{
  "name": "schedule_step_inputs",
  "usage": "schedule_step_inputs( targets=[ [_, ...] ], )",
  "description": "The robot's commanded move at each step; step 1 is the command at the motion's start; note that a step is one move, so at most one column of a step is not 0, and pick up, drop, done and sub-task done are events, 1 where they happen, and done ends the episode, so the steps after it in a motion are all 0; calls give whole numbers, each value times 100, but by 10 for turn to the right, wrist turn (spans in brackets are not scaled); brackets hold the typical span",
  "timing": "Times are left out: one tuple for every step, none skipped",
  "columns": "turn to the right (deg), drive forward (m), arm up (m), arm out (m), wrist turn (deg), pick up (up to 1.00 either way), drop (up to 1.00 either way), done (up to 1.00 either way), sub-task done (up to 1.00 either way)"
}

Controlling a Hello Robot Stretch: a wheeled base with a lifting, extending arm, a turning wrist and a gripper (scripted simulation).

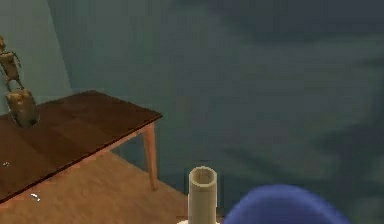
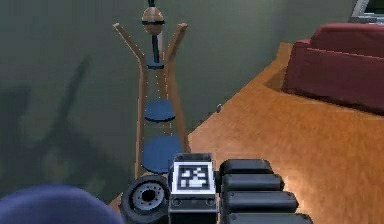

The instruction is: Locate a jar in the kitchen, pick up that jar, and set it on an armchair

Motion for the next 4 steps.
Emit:
schedule_step_inputs(
  targets=[
    [-90, 0, 0, 0, 0, 0, 0, 0, 0],
    [60, 0, 0, 0, 0, 0, 0, 0, 0],
    [450, 0, 0, 0, 0, 0, 0, 0, 0],
    [60, 0, 0, 0, 0, 0, 0, 0, 0]
  ],
)
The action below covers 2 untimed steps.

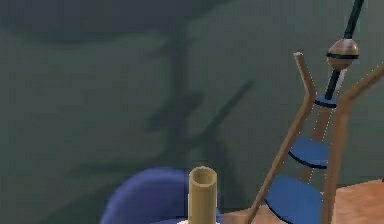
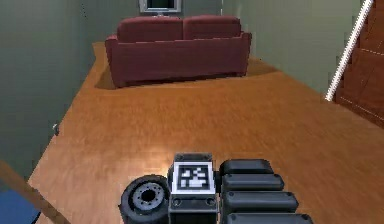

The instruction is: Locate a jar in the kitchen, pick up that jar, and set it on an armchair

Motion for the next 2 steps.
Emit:
schedule_step_inputs(
  targets=[
    [0, 20, 0, 0, 0, 0, 0, 0, 0],
    [-450, 0, 0, 0, 0, 0, 0, 0, 0]
  ],
)
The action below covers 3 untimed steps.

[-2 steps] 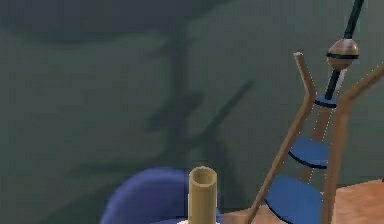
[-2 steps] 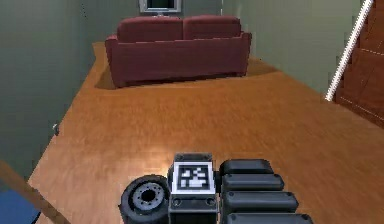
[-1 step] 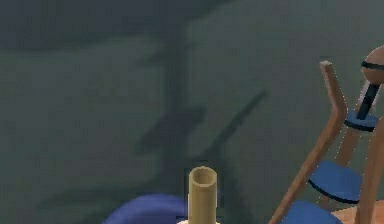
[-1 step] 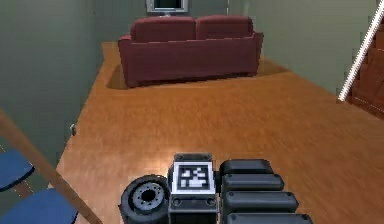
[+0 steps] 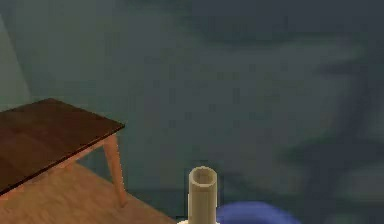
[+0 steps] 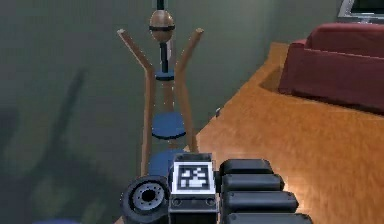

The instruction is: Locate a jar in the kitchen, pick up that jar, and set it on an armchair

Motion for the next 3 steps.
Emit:
schedule_step_inputs(
  targets=[
    [-450, 0, 0, 0, 0, 0, 0, 0, 0],
    [-180, 0, 0, 0, 0, 0, 0, 0, 0],
    [0, 0, 0, 12, 0, 0, 0, 0, 0]
  ],
)
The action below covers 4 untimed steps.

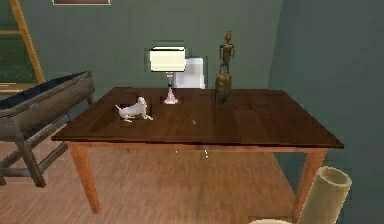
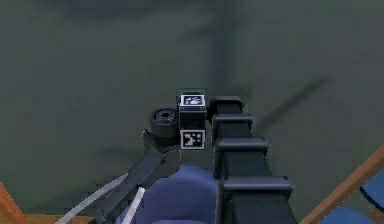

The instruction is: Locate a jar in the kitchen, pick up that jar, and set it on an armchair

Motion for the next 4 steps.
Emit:
schedule_step_inputs(
  targets=[
    [0, 0, 0, 0, 450, 0, 0, 0, 0],
    [0, 0, 0, 0, 450, 0, 0, 0, 0],
    [0, 0, 0, 0, 360, 0, 0, 0, 0],
    [0, 0, -46, 0, 0, 0, 0, 0, 0]
  ],
)
